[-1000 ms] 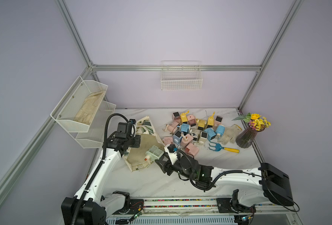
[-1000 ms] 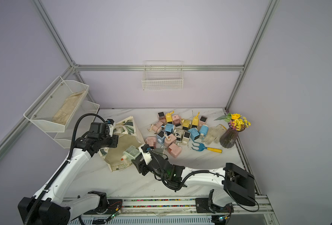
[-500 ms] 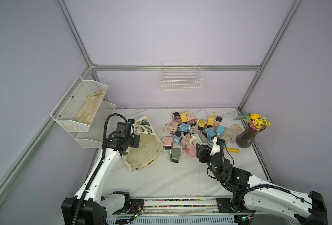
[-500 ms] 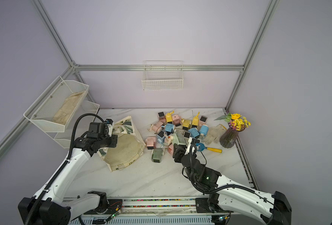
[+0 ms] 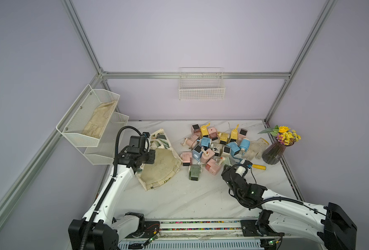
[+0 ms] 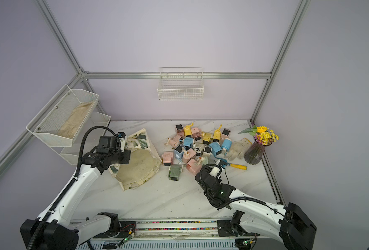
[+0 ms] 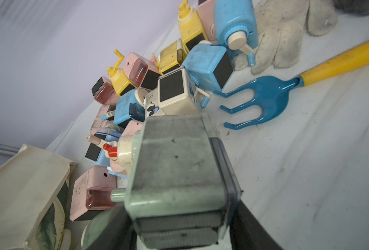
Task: Take out the pencil sharpeners from the tote bags
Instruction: Place the pencil sharpener at the center of the board.
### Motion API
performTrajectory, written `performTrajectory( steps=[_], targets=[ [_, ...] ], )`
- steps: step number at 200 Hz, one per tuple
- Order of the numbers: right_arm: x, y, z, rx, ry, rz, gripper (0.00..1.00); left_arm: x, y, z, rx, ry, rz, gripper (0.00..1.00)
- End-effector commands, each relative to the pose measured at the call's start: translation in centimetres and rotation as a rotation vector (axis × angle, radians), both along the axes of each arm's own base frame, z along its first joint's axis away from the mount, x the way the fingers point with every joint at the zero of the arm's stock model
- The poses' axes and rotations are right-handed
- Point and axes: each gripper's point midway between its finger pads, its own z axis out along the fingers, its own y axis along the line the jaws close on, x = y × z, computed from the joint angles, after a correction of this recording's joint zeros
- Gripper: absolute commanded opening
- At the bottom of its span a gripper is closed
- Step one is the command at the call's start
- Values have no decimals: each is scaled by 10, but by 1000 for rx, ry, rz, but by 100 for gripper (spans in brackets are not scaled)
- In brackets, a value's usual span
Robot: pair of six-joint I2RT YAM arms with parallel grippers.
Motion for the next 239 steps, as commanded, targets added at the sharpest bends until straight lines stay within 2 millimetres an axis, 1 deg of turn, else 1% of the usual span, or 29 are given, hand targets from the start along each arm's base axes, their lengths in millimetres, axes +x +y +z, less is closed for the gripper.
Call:
performTrajectory(
  steps=[1,29,48,55,75,82,91,100,109,119,132,138,143,160,169,179,196,216,231,232,239],
  targets=[
    [-1,-6,-18,104,24,-93,33,7,2,15,-27,-41,29,0],
    [1,-2,-34,91,78,-111,34,7,1,15,-32,-38,30,0],
    [0,1,-50,100,115,-115,35,7,0,10,-38,-24,32,0],
    [1,1,-51,86,122,-119,38,7,0,8,-42,-15,33,0],
    [2,5,-56,82,138,-122,40,8,-2,6,-59,6,40,0],
    [4,7,-57,79,142,-117,42,8,-3,5,-66,14,41,0],
    [4,8,-60,64,150,-113,49,8,-4,4,-74,24,46,0],
    [5,10,-62,50,157,-107,64,10,-5,3,-86,35,49,0],
    [8,14,-62,37,157,-80,75,11,-9,1,-104,50,43,0],
    [10,17,-60,34,153,-68,83,12,-14,1,-131,62,31,0],
    [13,22,-48,32,130,-42,92,15,-21,4,-166,68,18,0],
    [16,24,-37,22,108,-20,97,17,-24,7,-196,70,28,0],
    [18,26,-31,15,95,-10,97,18,-28,11,-222,71,24,0],
    [23,27,-1,-5,38,17,97,22,-43,25,-314,77,0,0],
    [24,26,19,-12,-1,26,97,24,-51,36,-369,73,-12,0],
    [26,25,39,-22,-47,39,97,26,-56,48,-430,71,5,0],
    [27,22,72,-43,-120,57,97,29,-70,69,-573,82,13,0],
    [28,20,95,-71,-165,63,97,35,-80,91,-770,131,38,0],
    [28,17,100,-74,-178,56,97,38,-91,110,-938,179,2,0],
    [28,17,100,-74,-179,56,97,40,-89,111,-941,172,9,0],
    [28,17,100,-73,-178,58,97,39,-93,120,-1009,185,-15,0]
  ],
)
